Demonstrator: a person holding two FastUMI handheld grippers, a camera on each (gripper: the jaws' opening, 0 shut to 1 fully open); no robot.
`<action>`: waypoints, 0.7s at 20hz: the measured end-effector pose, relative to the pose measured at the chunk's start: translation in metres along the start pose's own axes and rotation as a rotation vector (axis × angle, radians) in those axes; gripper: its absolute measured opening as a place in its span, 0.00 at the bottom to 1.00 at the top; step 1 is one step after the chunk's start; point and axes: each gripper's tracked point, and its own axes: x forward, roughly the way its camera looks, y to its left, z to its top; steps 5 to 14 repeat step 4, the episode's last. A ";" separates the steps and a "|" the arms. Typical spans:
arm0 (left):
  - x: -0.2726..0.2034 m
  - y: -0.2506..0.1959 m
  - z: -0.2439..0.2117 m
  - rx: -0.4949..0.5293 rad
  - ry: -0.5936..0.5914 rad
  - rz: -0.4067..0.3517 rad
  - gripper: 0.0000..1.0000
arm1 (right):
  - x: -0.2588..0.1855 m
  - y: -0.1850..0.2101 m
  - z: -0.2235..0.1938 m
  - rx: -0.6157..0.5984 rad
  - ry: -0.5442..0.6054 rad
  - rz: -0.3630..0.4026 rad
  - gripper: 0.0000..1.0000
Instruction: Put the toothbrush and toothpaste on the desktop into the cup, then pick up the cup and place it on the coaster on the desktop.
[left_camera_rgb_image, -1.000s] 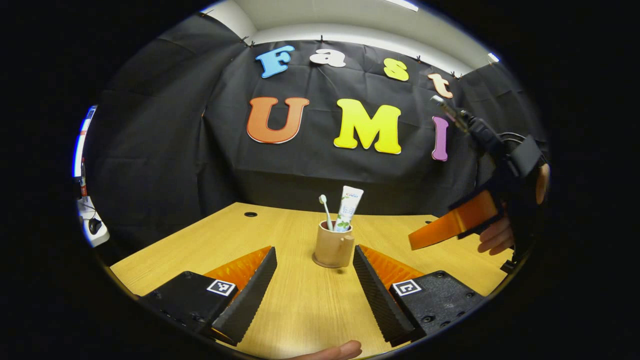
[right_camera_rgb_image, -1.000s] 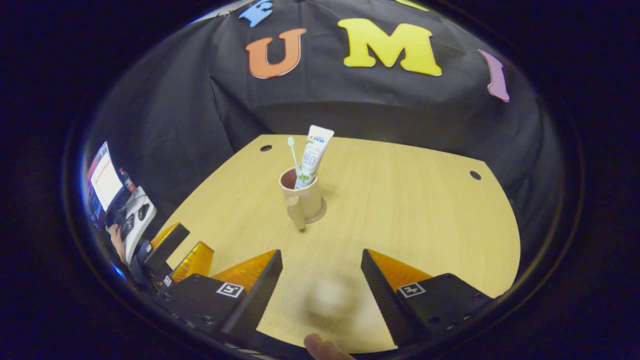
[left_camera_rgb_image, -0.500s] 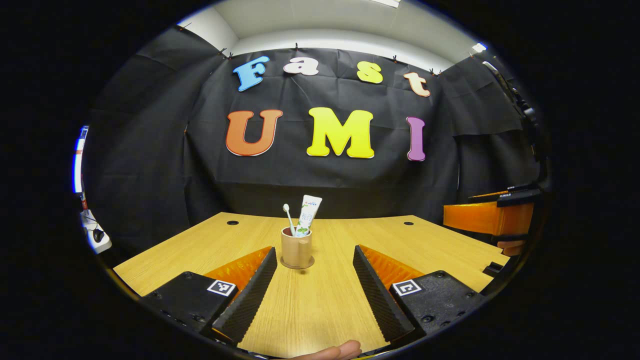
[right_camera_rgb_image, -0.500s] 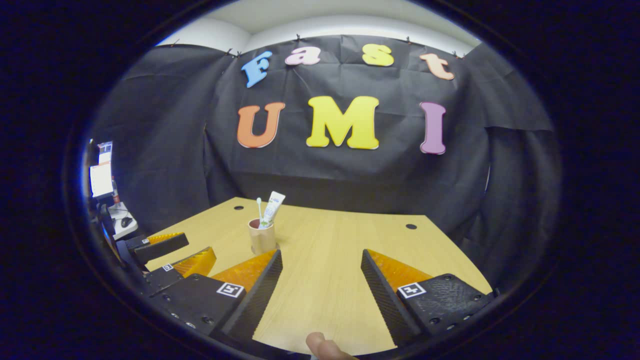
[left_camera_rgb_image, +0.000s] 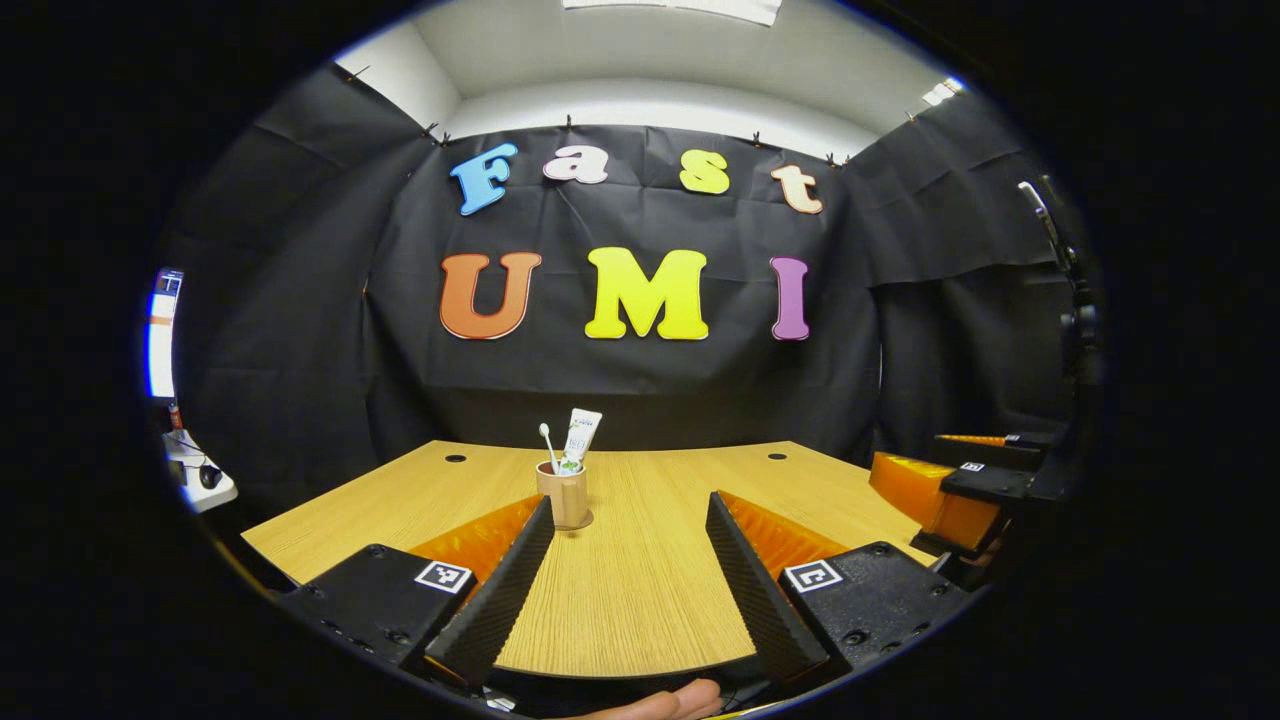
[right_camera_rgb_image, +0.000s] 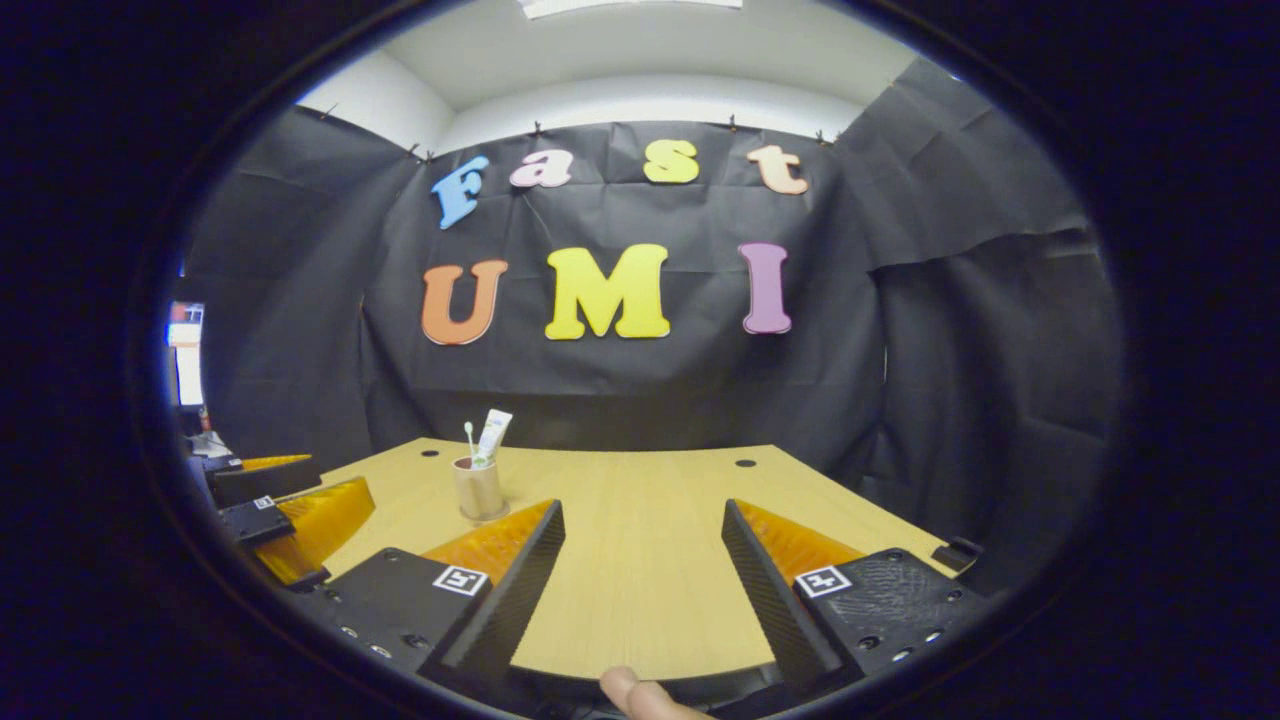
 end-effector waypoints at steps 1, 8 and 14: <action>-0.003 -0.001 0.001 0.001 -0.005 -0.006 0.97 | -0.004 0.003 -0.004 0.002 -0.005 0.014 0.94; -0.004 0.002 0.001 0.003 -0.009 -0.003 0.97 | -0.010 0.001 -0.017 -0.040 0.010 -0.003 0.95; -0.004 0.002 0.001 0.003 -0.009 -0.003 0.97 | -0.010 0.001 -0.017 -0.040 0.010 -0.003 0.95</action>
